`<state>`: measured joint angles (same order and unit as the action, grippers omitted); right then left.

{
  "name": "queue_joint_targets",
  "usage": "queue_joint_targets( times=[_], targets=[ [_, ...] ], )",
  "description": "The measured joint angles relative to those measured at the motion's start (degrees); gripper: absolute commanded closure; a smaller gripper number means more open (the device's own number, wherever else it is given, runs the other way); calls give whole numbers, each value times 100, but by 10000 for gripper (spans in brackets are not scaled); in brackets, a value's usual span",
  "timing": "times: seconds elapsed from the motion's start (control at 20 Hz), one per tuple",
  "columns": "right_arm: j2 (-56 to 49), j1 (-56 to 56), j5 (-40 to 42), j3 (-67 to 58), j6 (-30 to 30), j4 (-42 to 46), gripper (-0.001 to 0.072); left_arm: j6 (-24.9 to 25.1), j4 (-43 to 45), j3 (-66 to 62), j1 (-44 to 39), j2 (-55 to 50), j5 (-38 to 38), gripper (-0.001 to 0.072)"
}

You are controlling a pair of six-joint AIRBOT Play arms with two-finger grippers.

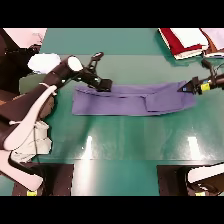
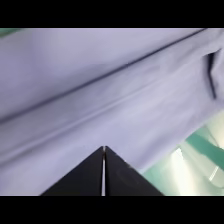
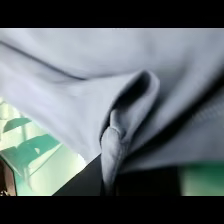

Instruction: Fold the shirts.

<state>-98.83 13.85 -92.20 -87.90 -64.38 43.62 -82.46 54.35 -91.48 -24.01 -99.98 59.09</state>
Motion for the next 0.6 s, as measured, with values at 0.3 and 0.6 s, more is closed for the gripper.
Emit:
queue_joint_targets(
  times=[0.3,0.6],
  targets=[
    [529,-962,-341,-1300,-911,-11,698,-22,-184,-1137,-621,-1224,-85,683],
    [612,-2162,-400,-2420,-1314,-11,698,-33,-614,-1499,-787,-1744,-345,683]
  ],
)
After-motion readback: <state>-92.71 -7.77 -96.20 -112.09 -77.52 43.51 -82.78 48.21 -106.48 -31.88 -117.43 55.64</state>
